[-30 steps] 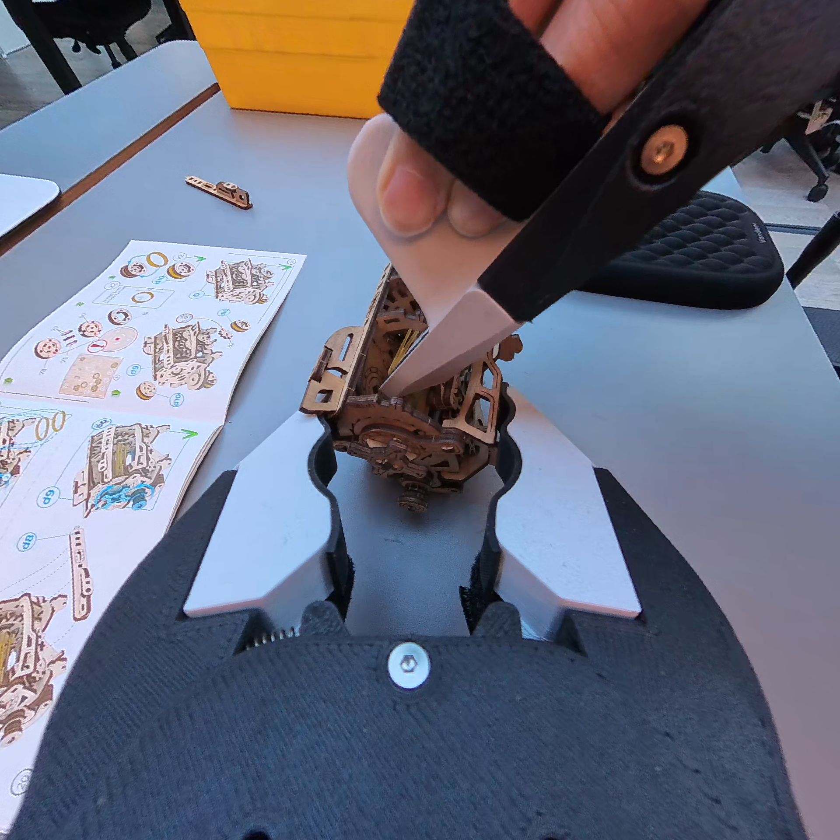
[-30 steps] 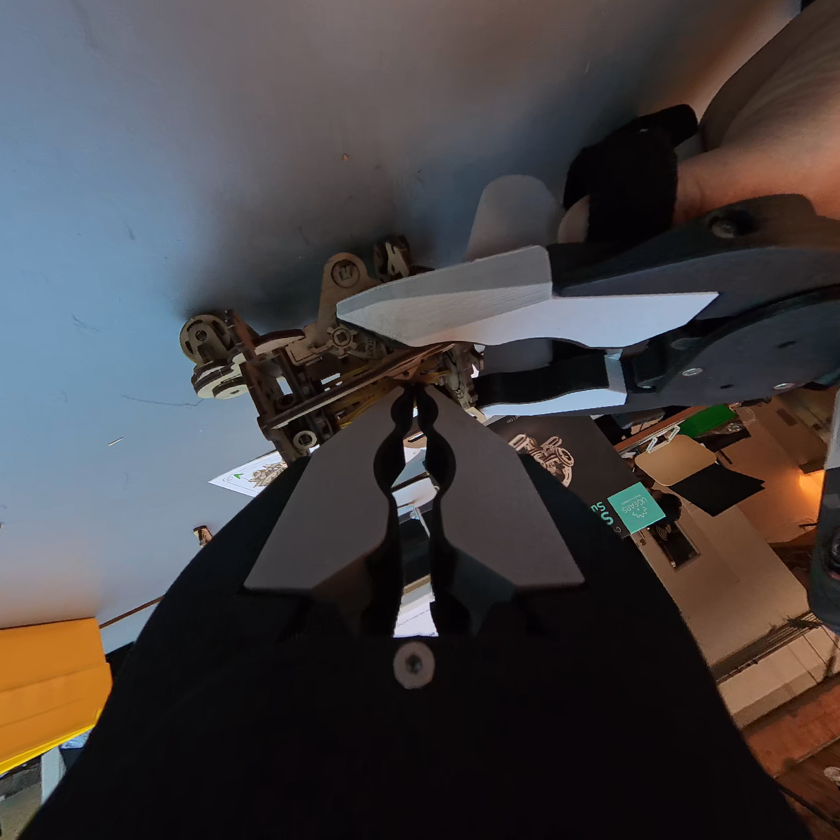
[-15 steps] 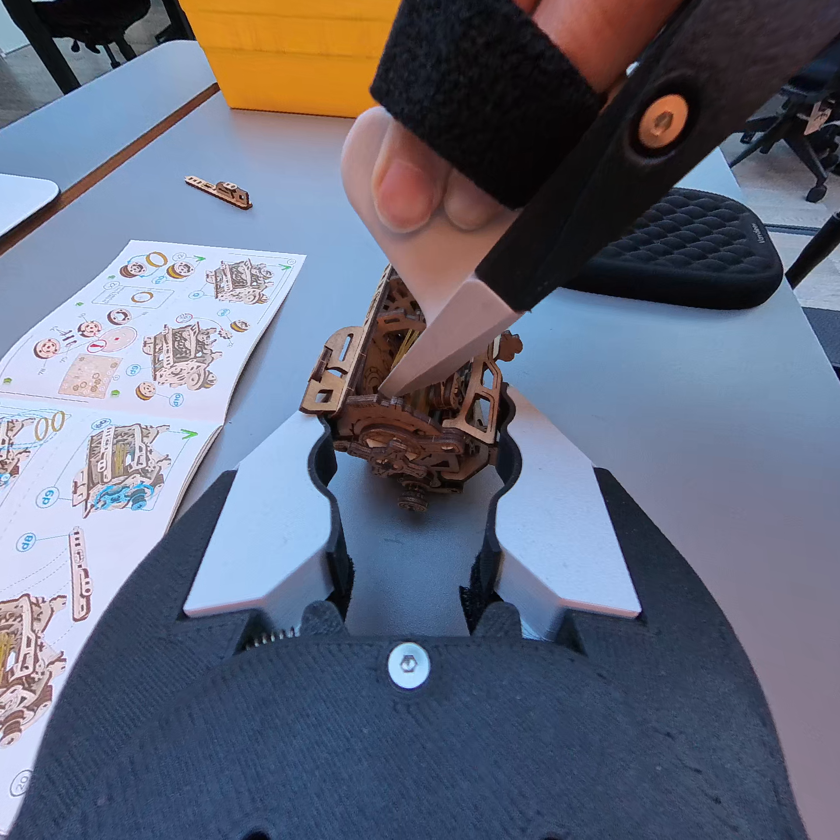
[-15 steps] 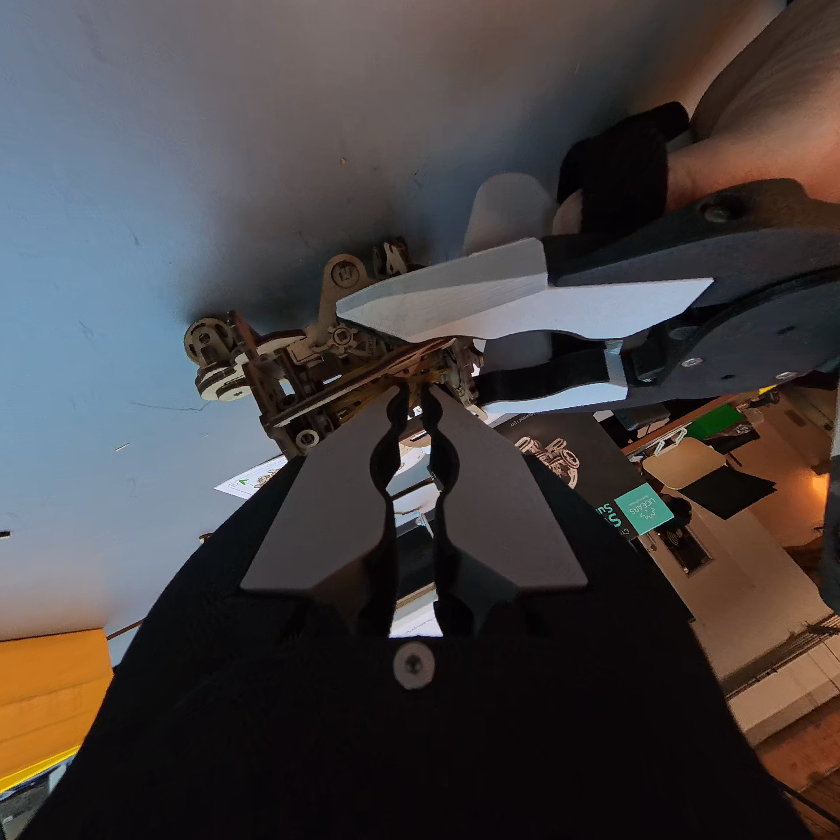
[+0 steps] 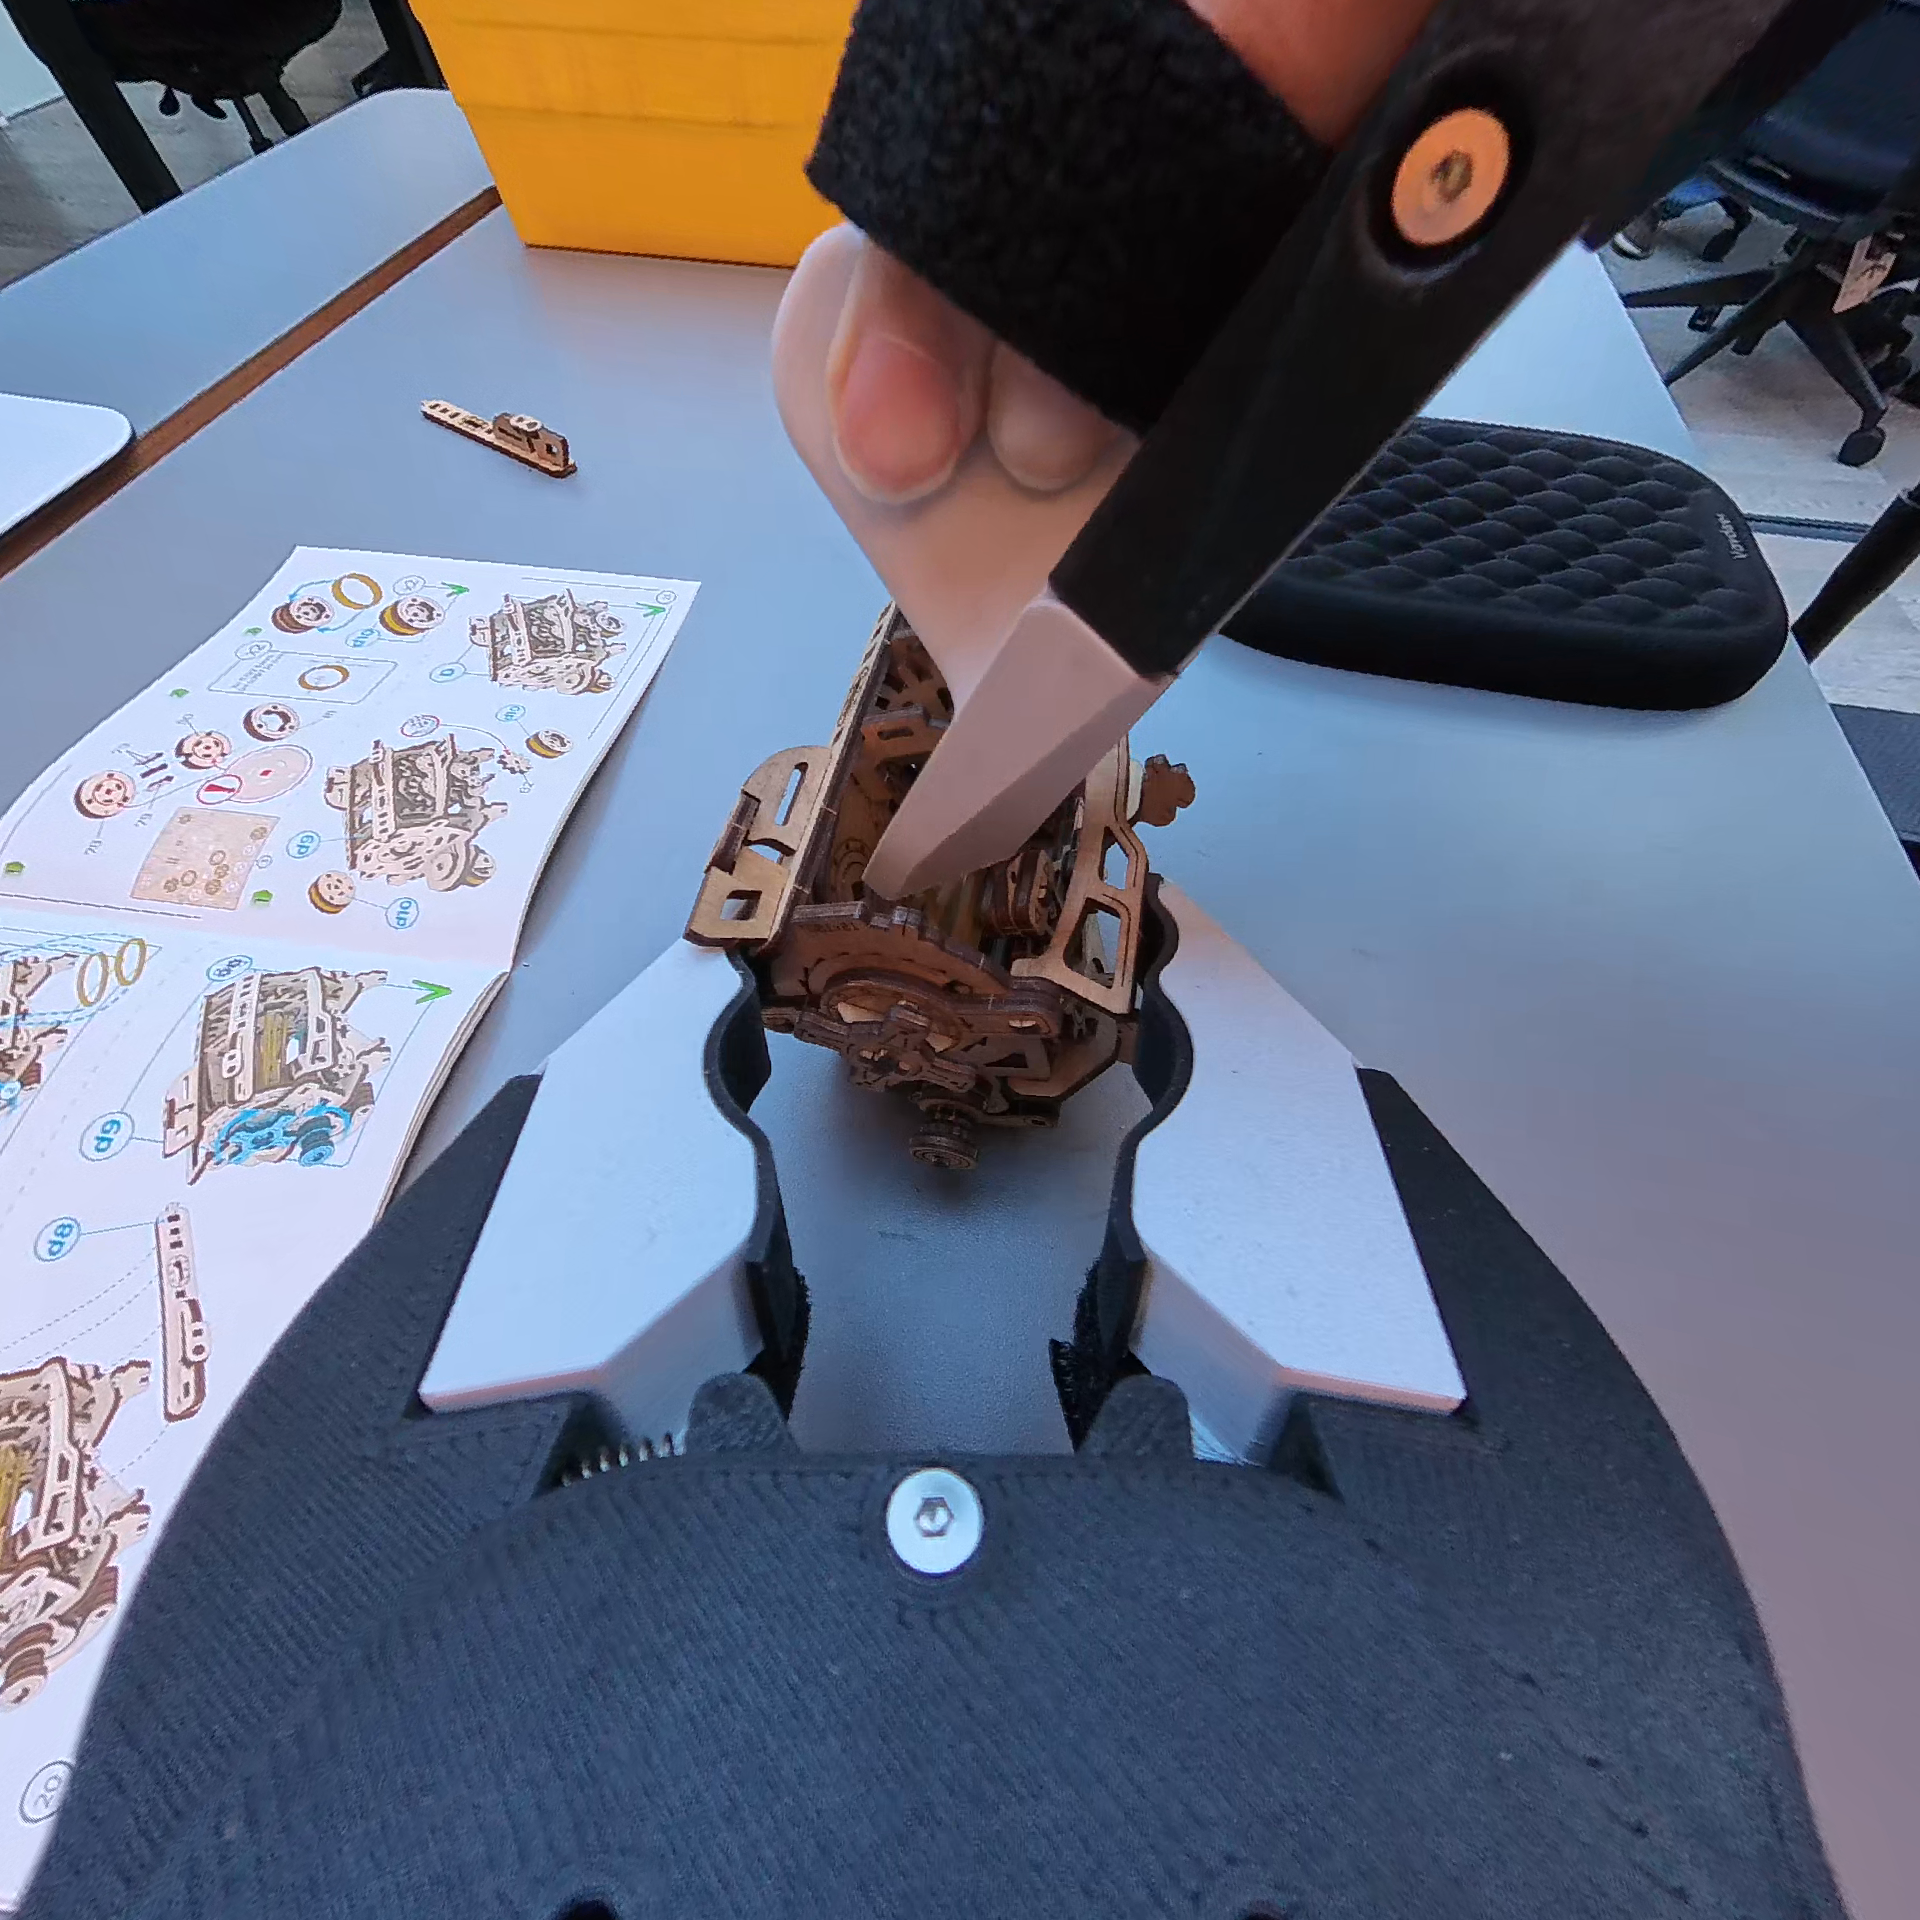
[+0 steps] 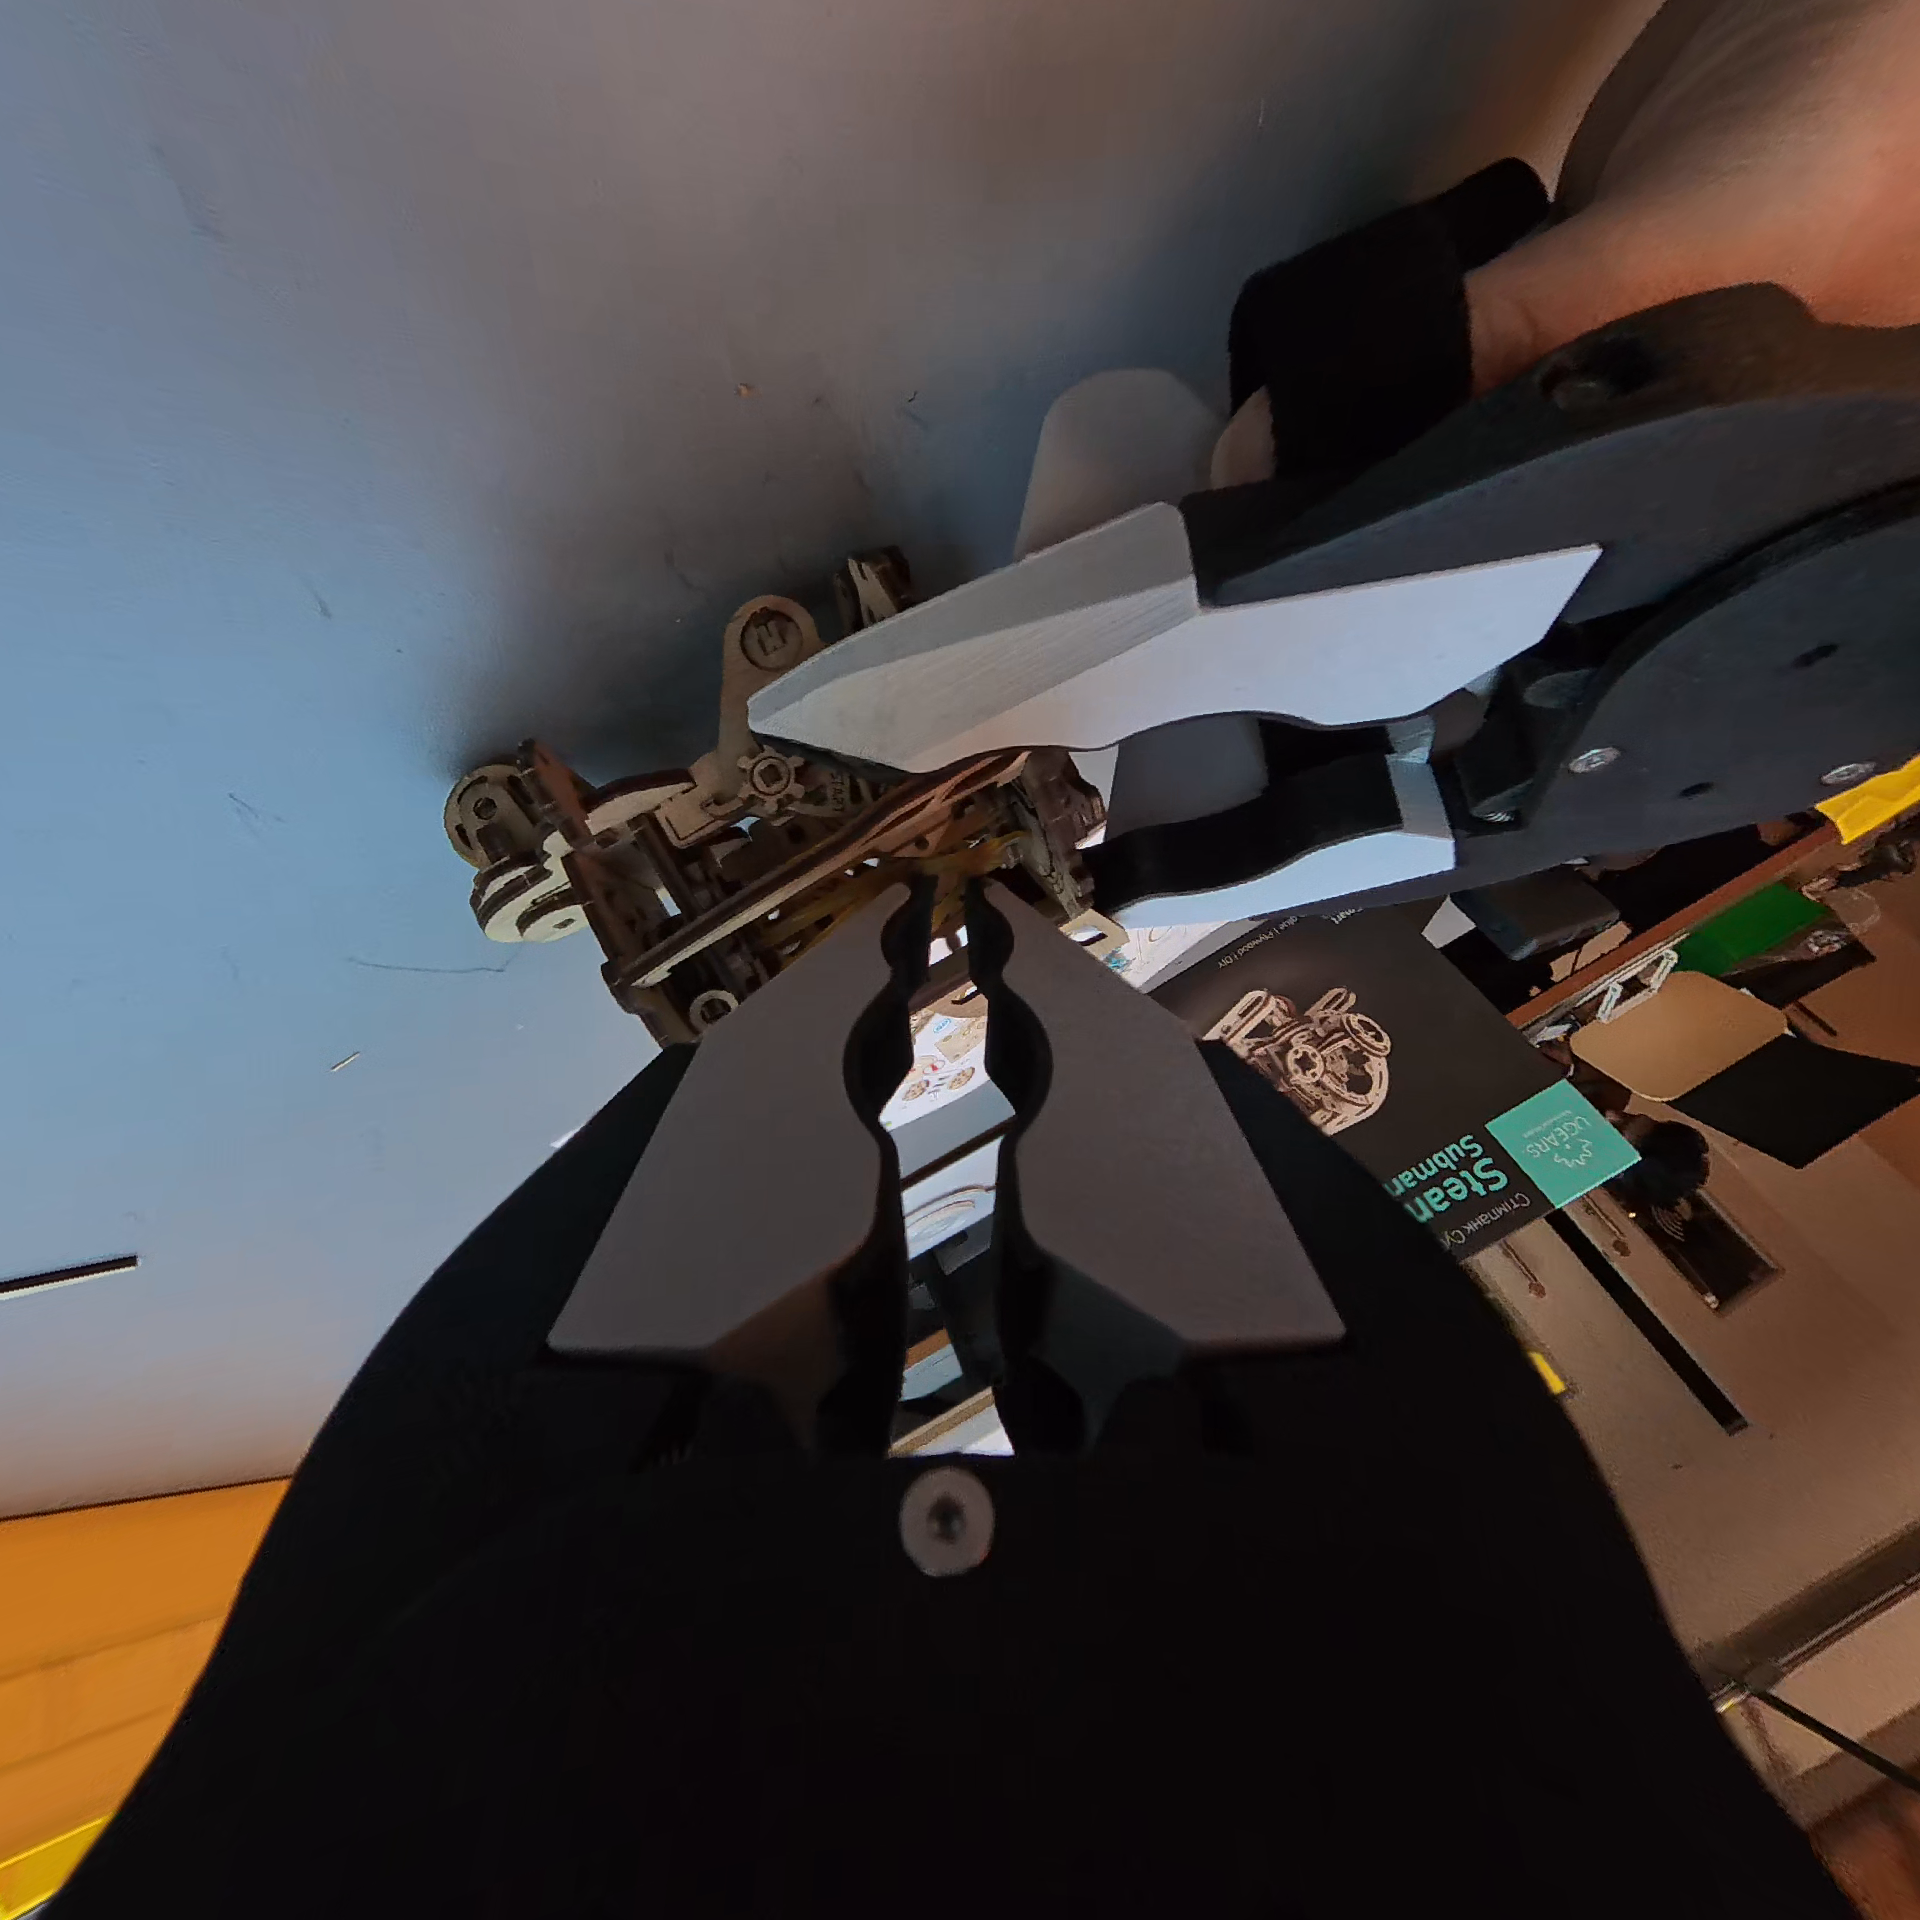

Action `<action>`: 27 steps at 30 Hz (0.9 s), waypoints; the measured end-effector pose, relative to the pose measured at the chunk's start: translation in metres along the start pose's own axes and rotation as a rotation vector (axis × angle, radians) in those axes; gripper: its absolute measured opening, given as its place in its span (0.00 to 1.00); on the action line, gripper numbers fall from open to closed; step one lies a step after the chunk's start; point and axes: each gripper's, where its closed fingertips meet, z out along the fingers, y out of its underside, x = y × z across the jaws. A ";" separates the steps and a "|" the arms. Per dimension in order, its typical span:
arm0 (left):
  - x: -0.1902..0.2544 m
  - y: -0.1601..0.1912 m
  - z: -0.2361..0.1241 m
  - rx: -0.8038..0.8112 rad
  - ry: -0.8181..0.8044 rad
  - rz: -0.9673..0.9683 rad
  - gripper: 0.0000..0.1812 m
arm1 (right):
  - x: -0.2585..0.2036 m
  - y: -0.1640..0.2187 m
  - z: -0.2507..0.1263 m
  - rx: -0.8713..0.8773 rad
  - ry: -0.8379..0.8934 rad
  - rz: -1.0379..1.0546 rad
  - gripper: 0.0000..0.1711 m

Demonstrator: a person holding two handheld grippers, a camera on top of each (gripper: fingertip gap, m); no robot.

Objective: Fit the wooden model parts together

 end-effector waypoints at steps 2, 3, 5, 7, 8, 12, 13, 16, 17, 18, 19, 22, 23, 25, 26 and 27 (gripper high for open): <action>0.000 0.000 0.000 0.000 0.000 -0.001 0.38 | 0.000 0.000 0.000 0.001 -0.001 0.009 0.03; 0.000 0.000 0.000 0.000 0.000 0.000 0.38 | 0.000 0.000 0.000 0.002 0.000 0.010 0.03; 0.000 0.000 0.000 0.000 -0.001 0.002 0.38 | 0.000 -0.001 0.000 0.004 0.000 0.014 0.03; 0.000 0.000 0.000 0.000 -0.002 0.005 0.38 | 0.000 -0.001 0.000 0.004 0.002 0.012 0.03; 0.000 0.000 0.000 0.000 -0.002 0.006 0.38 | 0.000 -0.001 0.000 0.004 0.001 0.013 0.03; 0.000 0.000 0.000 0.000 -0.001 0.005 0.38 | 0.000 -0.001 0.000 -0.005 0.006 -0.005 0.03; 0.000 0.000 0.000 0.000 -0.001 0.004 0.38 | 0.000 -0.001 0.000 -0.012 0.010 -0.018 0.03; 0.000 0.000 0.000 0.000 0.000 0.004 0.38 | 0.001 -0.002 0.001 -0.021 0.013 -0.034 0.03; 0.000 0.000 0.000 0.001 0.000 0.006 0.38 | 0.001 -0.002 0.000 -0.019 0.012 -0.031 0.03; 0.001 0.000 0.000 0.001 0.000 0.010 0.38 | 0.001 -0.002 0.000 -0.018 0.011 -0.030 0.03; 0.001 0.000 0.000 0.001 -0.002 0.018 0.38 | 0.001 -0.002 0.000 -0.017 0.010 -0.031 0.03; 0.002 0.000 0.000 0.000 -0.012 0.043 0.38 | 0.000 -0.003 0.000 -0.014 0.008 -0.029 0.03; 0.002 0.000 0.000 -0.001 -0.016 0.048 0.38 | 0.000 -0.003 0.000 -0.014 0.008 -0.026 0.03; 0.003 0.001 0.000 -0.004 -0.013 0.058 0.41 | 0.000 -0.002 0.000 -0.014 0.009 -0.024 0.03; 0.003 0.001 0.001 -0.006 -0.015 0.062 0.42 | 0.000 -0.002 0.000 -0.016 0.011 -0.023 0.03; 0.003 0.001 0.001 -0.008 -0.019 0.066 0.42 | 0.000 -0.002 0.000 -0.017 0.012 -0.023 0.03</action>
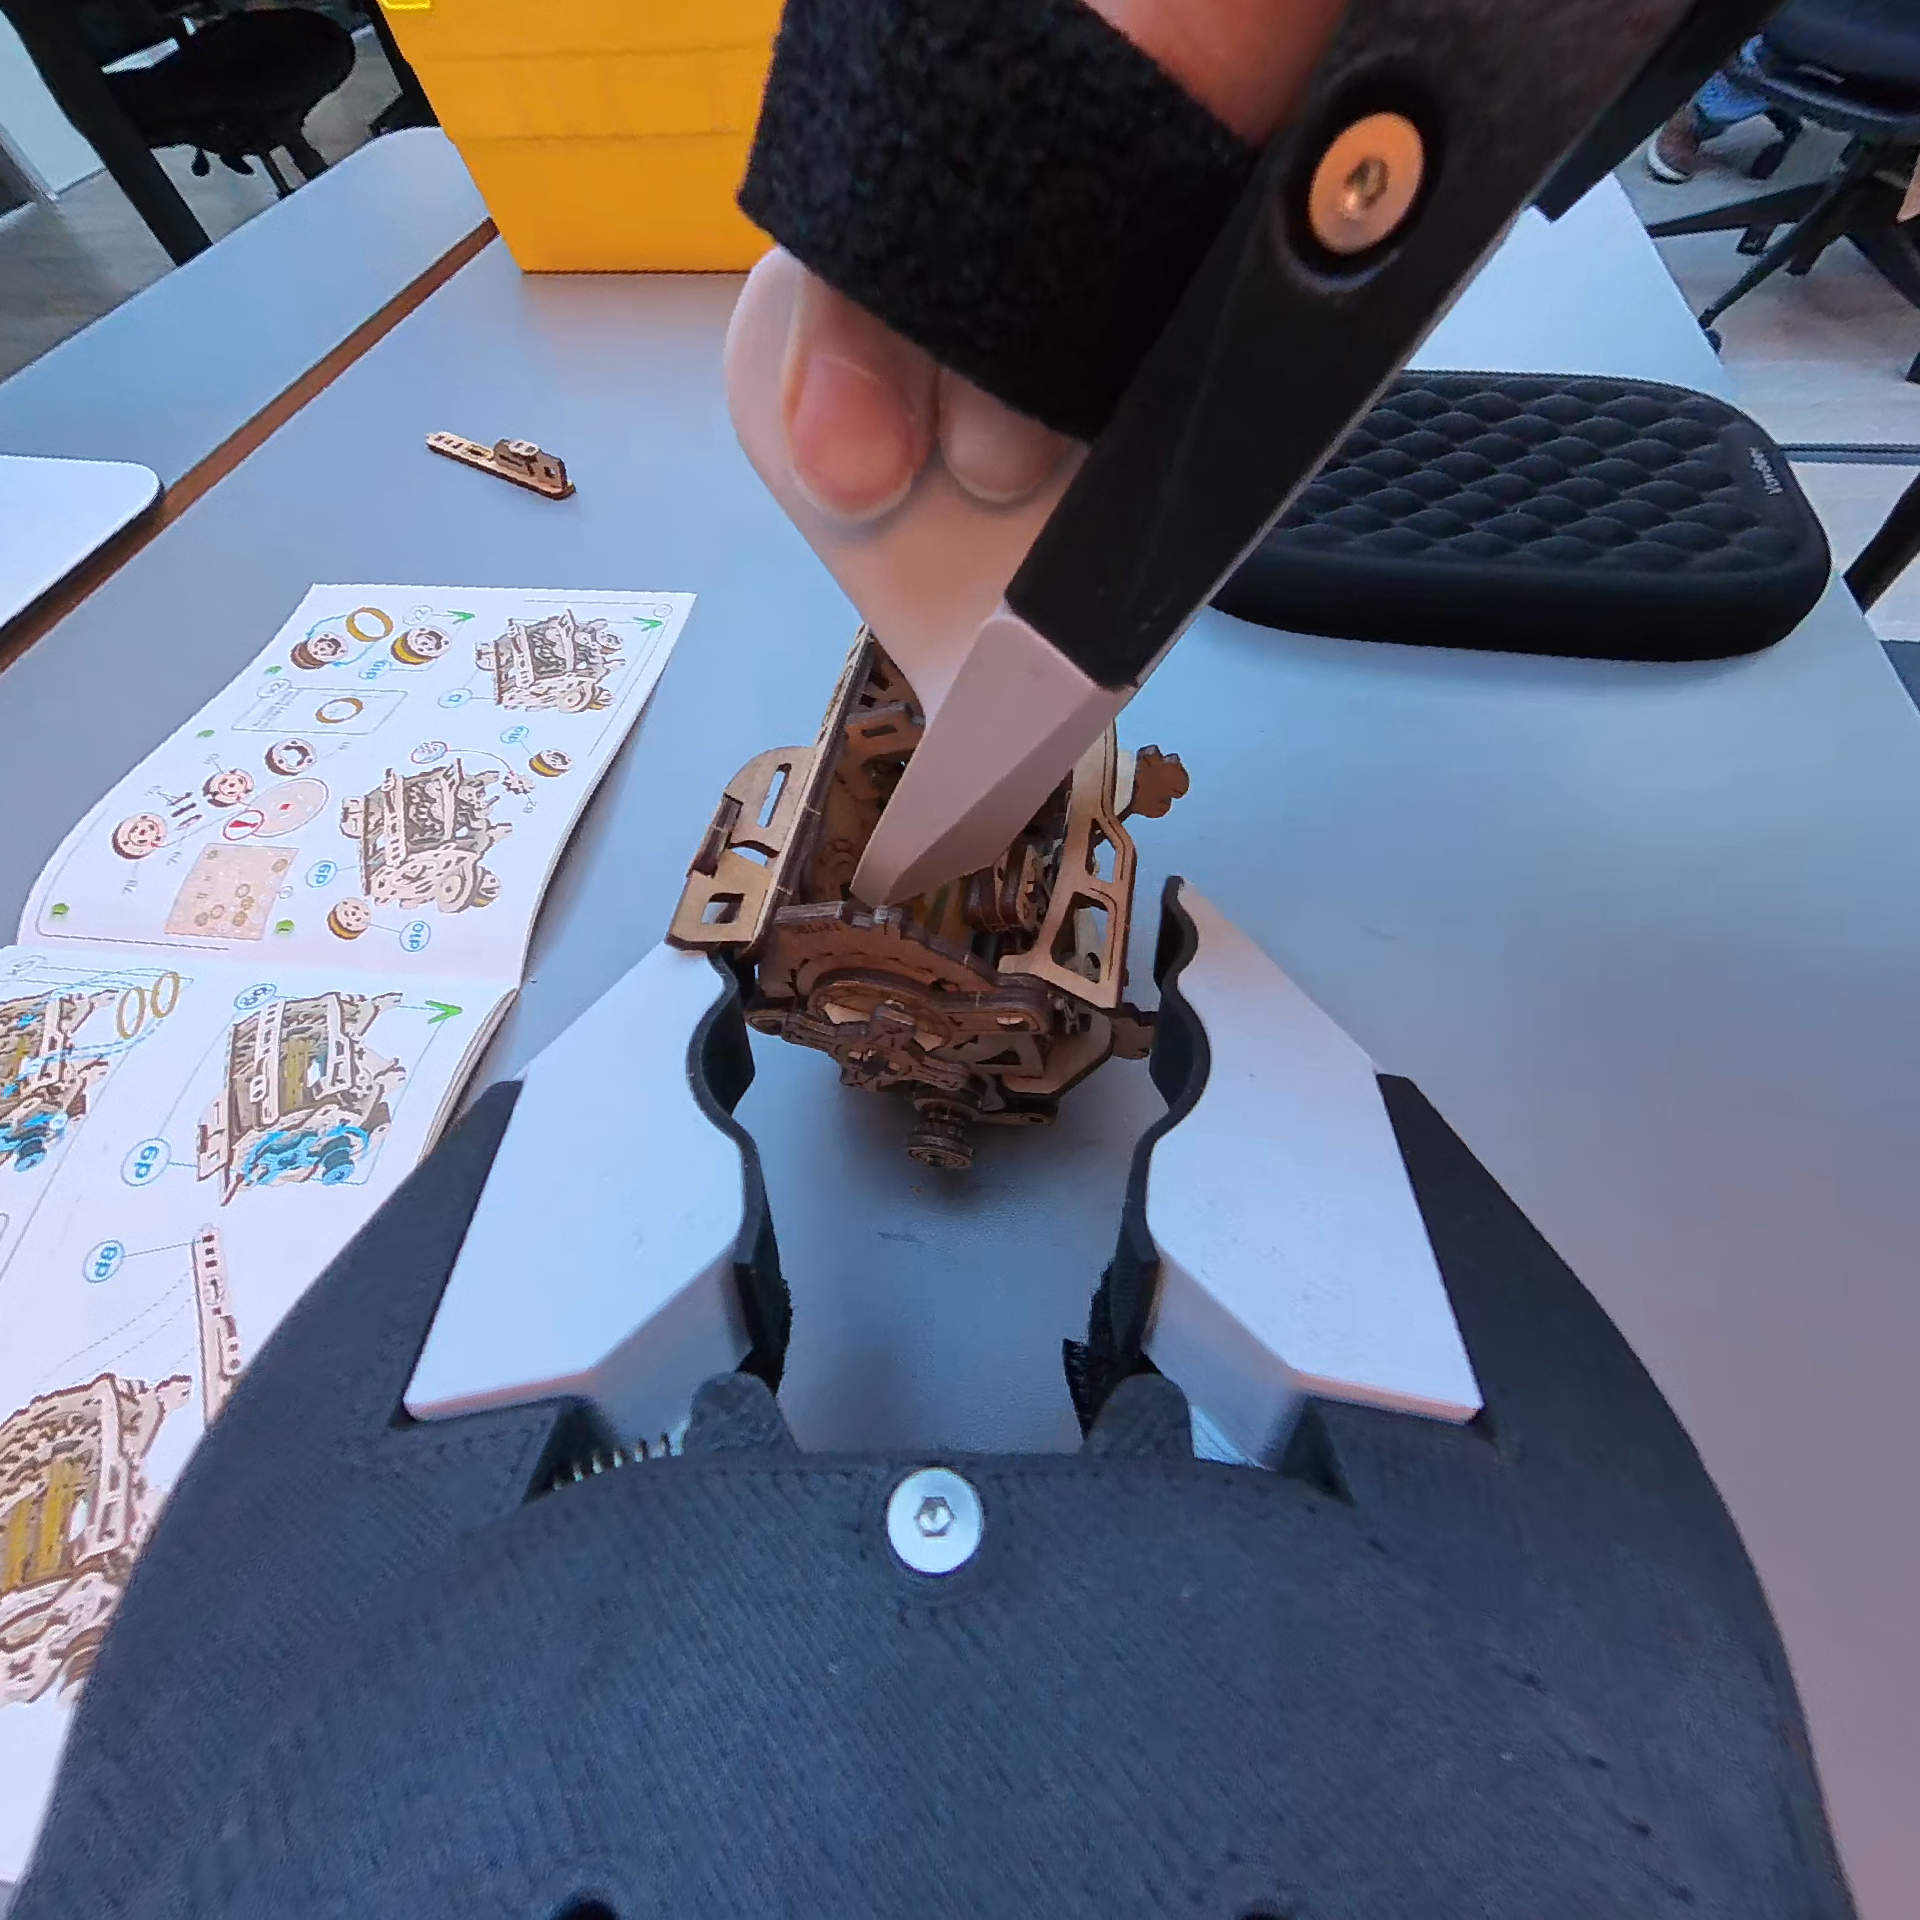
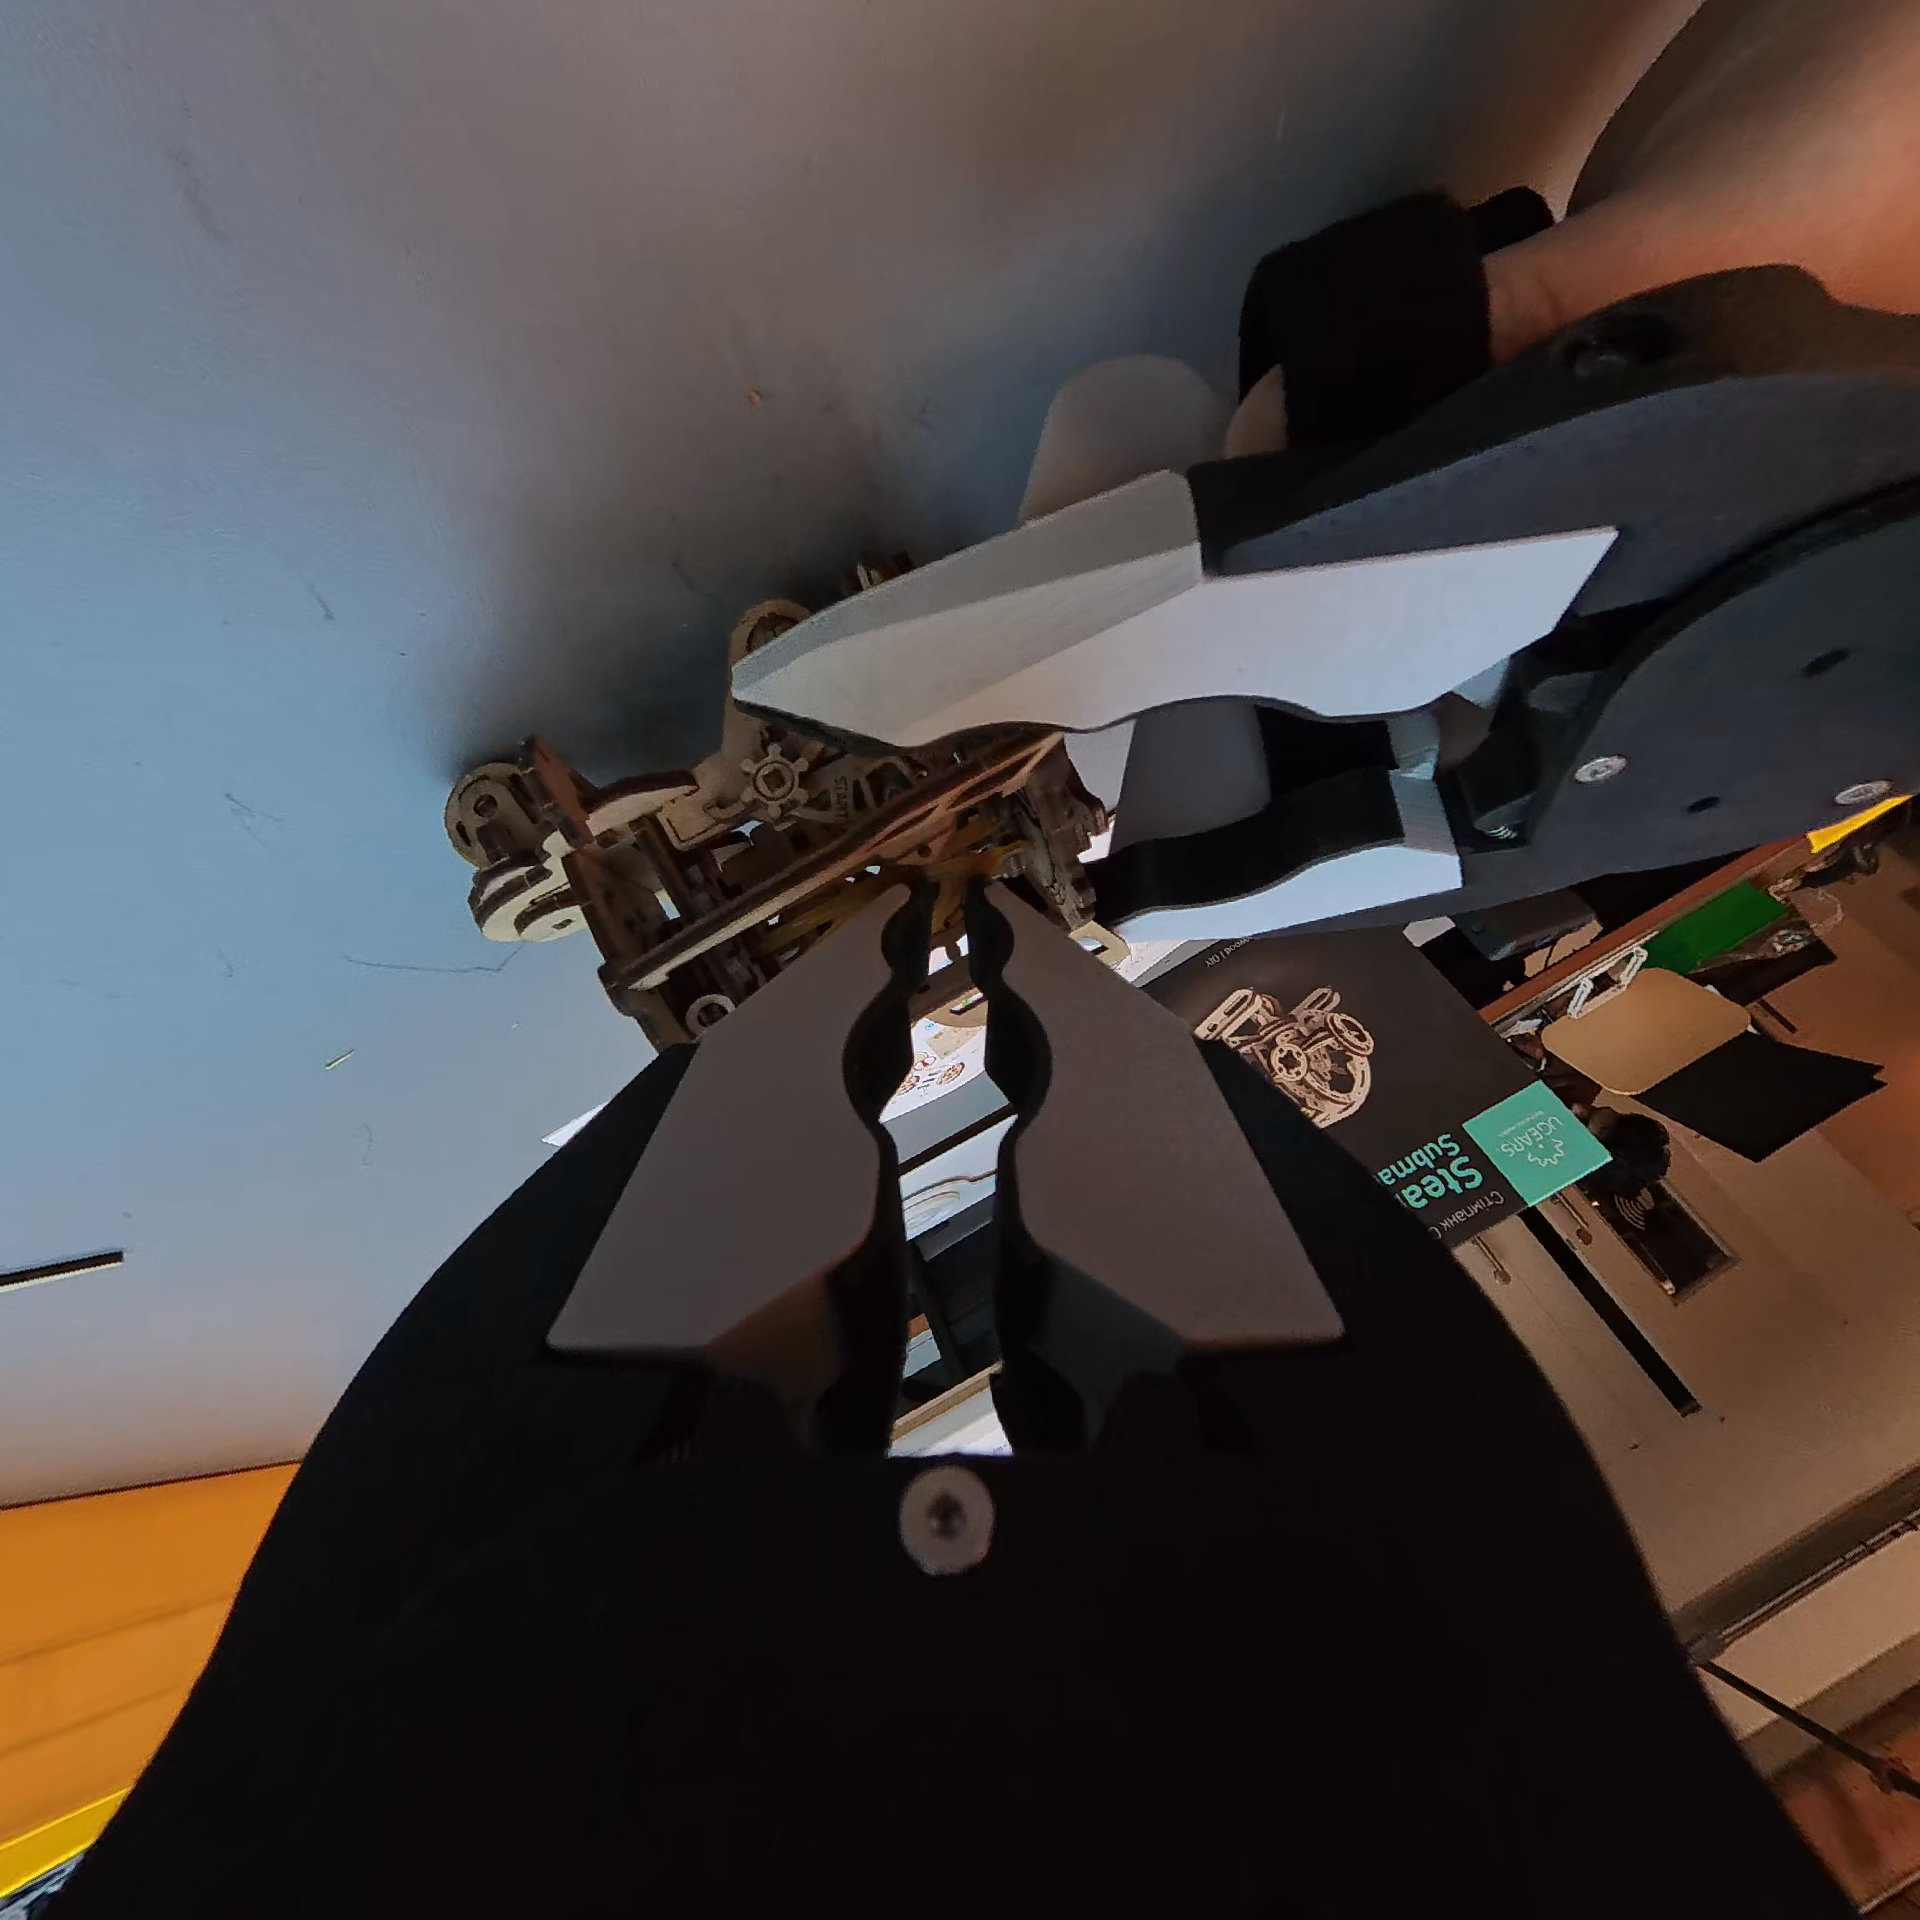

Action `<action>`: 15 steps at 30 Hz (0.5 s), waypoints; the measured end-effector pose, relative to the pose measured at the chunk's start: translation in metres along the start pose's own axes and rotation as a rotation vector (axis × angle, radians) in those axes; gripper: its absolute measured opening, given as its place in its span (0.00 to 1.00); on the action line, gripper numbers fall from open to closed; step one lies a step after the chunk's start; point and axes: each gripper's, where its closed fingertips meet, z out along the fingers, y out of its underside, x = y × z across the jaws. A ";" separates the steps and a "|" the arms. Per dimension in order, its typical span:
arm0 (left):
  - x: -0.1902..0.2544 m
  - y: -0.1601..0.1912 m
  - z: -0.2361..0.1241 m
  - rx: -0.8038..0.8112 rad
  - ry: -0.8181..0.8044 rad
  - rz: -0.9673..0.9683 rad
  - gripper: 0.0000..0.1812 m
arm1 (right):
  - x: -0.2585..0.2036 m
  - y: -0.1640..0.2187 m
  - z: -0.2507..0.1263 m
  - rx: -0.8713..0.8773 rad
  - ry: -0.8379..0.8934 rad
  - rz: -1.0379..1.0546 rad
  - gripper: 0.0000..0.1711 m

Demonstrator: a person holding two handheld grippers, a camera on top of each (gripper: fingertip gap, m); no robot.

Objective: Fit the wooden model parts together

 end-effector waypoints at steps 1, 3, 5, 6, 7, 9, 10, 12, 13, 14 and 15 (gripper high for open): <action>0.001 0.000 0.000 -0.001 0.001 0.004 0.43 | 0.000 0.000 0.000 -0.002 0.002 -0.001 0.03; 0.002 -0.001 0.000 0.001 0.002 0.007 0.47 | 0.000 0.000 0.000 -0.006 0.003 0.000 0.03; 0.001 -0.004 -0.003 0.013 0.001 0.010 0.49 | 0.000 -0.001 0.000 -0.003 0.008 0.003 0.03; -0.002 -0.007 -0.005 0.026 -0.012 0.015 0.52 | 0.001 -0.001 0.000 -0.001 0.012 0.005 0.03; -0.005 -0.012 -0.010 0.053 -0.030 0.032 0.53 | 0.002 -0.001 0.000 -0.004 0.018 0.004 0.03; -0.009 -0.025 -0.021 0.114 -0.049 0.054 0.52 | 0.003 -0.002 0.001 -0.008 0.022 -0.001 0.03; -0.007 -0.032 -0.028 0.148 -0.033 0.062 0.52 | 0.003 -0.002 0.001 -0.009 0.025 -0.001 0.03; 0.000 -0.040 -0.040 0.194 0.002 0.129 0.50 | 0.003 -0.001 0.001 -0.012 0.030 -0.001 0.03; 0.002 -0.040 -0.045 0.190 -0.002 0.189 0.48 | 0.003 -0.001 0.002 -0.013 0.032 -0.001 0.03; 0.002 -0.038 -0.049 0.171 -0.021 0.256 0.45 | 0.003 0.000 0.002 -0.015 0.034 -0.001 0.03; 0.003 -0.036 -0.053 0.154 -0.036 0.318 0.41 | 0.003 0.000 0.002 -0.017 0.036 -0.003 0.03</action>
